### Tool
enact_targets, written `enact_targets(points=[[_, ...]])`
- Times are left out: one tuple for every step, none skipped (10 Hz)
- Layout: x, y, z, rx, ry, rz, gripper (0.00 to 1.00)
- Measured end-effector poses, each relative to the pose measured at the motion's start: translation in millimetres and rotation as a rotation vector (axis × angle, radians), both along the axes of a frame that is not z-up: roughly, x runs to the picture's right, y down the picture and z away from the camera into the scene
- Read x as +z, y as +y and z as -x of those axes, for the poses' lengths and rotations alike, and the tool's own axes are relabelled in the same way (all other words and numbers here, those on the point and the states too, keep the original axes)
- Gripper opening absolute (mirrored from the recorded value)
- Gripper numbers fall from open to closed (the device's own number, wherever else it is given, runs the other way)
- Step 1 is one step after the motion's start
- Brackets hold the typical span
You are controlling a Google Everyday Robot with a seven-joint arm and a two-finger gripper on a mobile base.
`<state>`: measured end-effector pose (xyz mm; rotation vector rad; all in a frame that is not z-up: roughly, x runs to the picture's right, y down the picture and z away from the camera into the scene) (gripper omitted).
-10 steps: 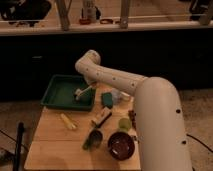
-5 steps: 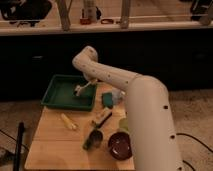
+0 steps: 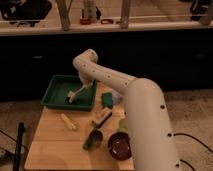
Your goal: Wipe tray with brush
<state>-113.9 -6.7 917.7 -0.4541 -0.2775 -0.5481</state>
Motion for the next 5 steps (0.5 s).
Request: enact_targets(points=[[-2.9, 7, -1, -0.014, -0.006, 0.013, 0.0], [-8.1, 7, -3, -0.025, -0.002, 0.012, 0.0], [-13.0, 5, -15, -0.029, 0.017, 0.009, 0.0], [-20.3, -3, -32, -0.025, 0.049, -0.011, 0.0], [-24.0, -11, -39, -0.026, 0.076, -0.034, 0.0]])
